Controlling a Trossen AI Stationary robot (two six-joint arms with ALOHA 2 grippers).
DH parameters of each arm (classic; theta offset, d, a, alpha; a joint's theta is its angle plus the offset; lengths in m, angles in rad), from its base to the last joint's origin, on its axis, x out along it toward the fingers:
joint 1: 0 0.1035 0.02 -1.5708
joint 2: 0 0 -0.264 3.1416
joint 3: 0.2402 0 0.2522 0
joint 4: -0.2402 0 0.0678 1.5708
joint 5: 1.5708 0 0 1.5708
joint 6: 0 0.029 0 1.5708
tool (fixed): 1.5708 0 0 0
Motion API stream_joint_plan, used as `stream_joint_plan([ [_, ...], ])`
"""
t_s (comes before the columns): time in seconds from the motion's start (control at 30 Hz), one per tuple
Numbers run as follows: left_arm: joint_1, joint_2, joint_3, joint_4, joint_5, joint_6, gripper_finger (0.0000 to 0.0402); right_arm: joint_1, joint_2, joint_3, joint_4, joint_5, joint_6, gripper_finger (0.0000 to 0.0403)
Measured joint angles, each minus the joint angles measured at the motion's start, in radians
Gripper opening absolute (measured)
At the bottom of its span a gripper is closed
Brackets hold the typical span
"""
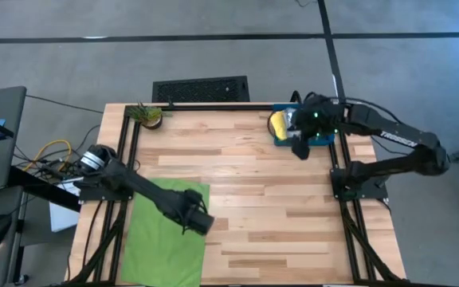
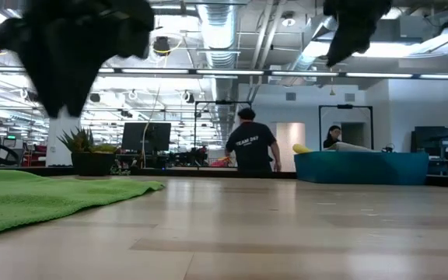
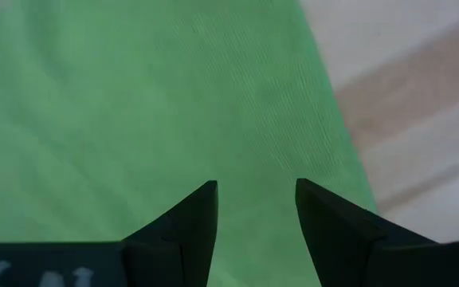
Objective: Fold microfiber towels
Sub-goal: Fold the green microfiber cloth
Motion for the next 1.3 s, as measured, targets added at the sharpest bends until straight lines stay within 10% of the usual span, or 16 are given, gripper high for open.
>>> stream_joint_plan([
  [0.53,-0.03,0.002,-0.278,0.283,-0.031,-0.144,0.0163,0.326,-0.01,0.0,0.026,0.001,0.051,0.0228],
  [1.3,0.291,0.005,-0.347,0.609,-0.166,0.414,0.0163,0.342,-0.01,0.0,0.025,0.008,0.104,0.0228],
])
